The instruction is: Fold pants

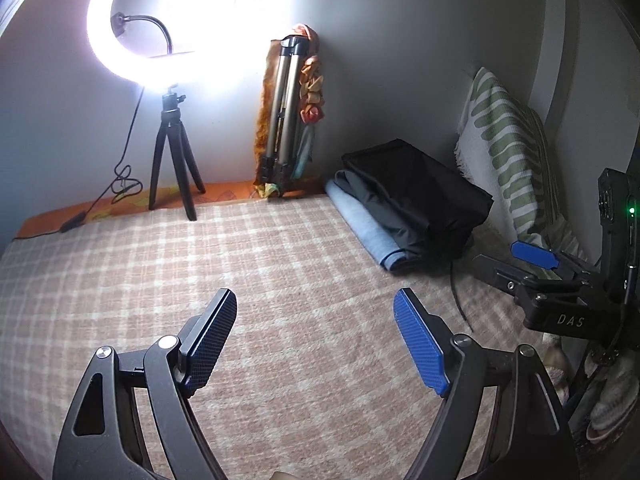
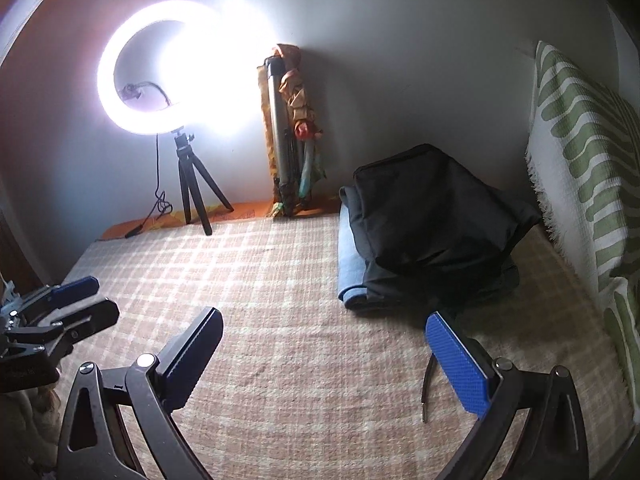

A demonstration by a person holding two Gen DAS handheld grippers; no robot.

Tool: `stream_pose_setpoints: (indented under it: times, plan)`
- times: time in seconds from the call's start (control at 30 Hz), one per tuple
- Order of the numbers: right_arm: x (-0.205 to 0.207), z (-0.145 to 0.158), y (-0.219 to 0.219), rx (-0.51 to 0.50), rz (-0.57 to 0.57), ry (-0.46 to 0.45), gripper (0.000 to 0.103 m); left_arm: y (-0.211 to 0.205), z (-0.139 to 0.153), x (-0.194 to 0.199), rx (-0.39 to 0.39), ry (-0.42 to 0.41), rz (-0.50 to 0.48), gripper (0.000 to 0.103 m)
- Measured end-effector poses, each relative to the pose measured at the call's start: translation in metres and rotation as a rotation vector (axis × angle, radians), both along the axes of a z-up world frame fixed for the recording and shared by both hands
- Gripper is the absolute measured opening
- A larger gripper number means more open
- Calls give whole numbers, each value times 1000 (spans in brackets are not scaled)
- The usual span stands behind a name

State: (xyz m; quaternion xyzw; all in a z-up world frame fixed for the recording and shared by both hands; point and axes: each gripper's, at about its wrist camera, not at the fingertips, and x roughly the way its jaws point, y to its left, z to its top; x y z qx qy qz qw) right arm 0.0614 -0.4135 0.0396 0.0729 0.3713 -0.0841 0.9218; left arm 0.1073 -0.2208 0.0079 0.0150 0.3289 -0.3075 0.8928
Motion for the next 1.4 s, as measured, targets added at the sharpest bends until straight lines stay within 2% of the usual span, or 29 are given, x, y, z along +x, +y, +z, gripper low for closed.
stream_pose_setpoints:
  times: [0.43,0.87,1.4]
  plan:
    - [-1,-12,7,-21,-10,-1,103,1,-9,0,15,-3,5,81]
    - [-4,-6,13,-35,-10,-28,103,2,-10,-6,58,-39,10,81]
    - [-8,-4,20,-54,-8,-27,103,4,-9,-14,72,-45,16,81]
